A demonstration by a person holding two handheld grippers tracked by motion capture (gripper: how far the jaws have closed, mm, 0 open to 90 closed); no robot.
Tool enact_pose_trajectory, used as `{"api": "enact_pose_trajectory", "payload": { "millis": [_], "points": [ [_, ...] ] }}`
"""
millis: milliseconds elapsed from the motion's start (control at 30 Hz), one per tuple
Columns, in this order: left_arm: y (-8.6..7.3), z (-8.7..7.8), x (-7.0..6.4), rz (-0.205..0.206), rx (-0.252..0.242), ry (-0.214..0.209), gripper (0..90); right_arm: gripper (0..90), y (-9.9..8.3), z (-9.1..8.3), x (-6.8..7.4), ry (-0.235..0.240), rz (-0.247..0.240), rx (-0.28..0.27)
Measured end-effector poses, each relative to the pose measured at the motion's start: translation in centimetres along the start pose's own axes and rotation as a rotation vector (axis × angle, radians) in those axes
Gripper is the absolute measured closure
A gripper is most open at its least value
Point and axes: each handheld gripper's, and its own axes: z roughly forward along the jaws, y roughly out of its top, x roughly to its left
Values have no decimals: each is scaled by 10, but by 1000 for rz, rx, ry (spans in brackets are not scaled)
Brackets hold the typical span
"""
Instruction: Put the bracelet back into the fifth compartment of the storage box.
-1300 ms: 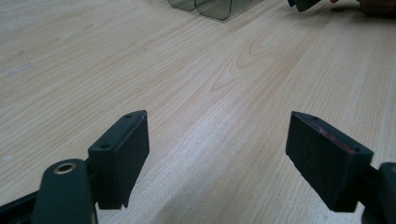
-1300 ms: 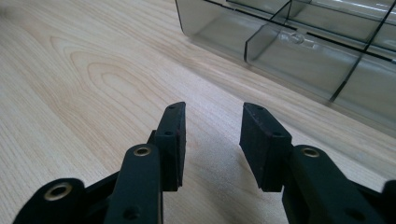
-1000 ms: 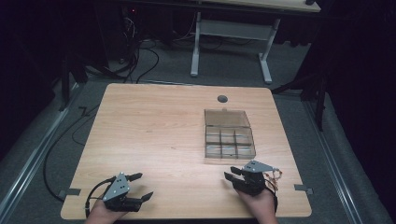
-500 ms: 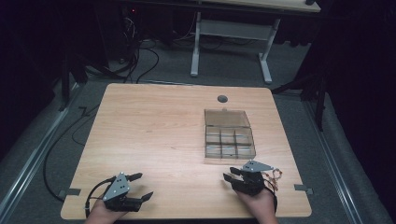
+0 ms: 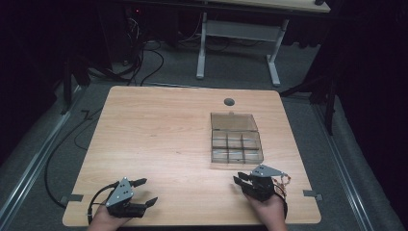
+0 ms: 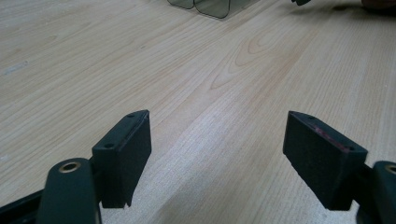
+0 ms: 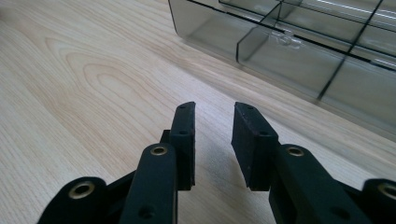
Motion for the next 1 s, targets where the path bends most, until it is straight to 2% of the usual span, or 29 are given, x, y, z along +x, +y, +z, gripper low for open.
{"api": "enact_pose_trajectory", "payload": {
  "millis": [133, 200, 267, 333, 500, 633, 667, 733, 900, 933, 967, 1000],
  "points": [
    [0, 0, 0, -5, 0, 11, 244, 719, 0, -2, 0, -19, -1, 10],
    [0, -1, 0, -4, 1, 12, 239, 760, -3, -7, -5, -55, 10, 13],
    [0, -1, 1, -6, 2, 12, 234, 770, -4, -9, -6, -63, 12, 14],
    [0, -1, 1, -12, -1, 13, 225, 805, -7, -19, -13, -82, 36, -3],
    [0, -1, 2, -28, 1, 22, 225, 847, -13, -30, -24, -114, 54, -11],
    [0, 0, 4, -47, -2, 31, 263, 882, -19, -41, -33, -149, 88, -14],
    [0, 0, 4, -48, -5, 29, 273, 900, -22, -47, -37, -172, 101, -20],
    [0, 0, 4, -48, -7, 28, 280, 900, -24, -51, -39, -181, 103, -22],
    [0, 1, 5, -51, -11, 28, 296, 900, -34, -67, -49, -247, 138, -22],
    [1, 1, 5, -51, -9, 26, 294, 900, -38, -72, -53, -270, 156, -19],
    [1, 1, 5, -51, -9, 26, 294, 900, -38, -72, -53, -270, 156, -19],
    [1, 1, 5, -50, -5, 24, 292, 900, -44, -78, -59, -295, 182, -16]
  ]
}}
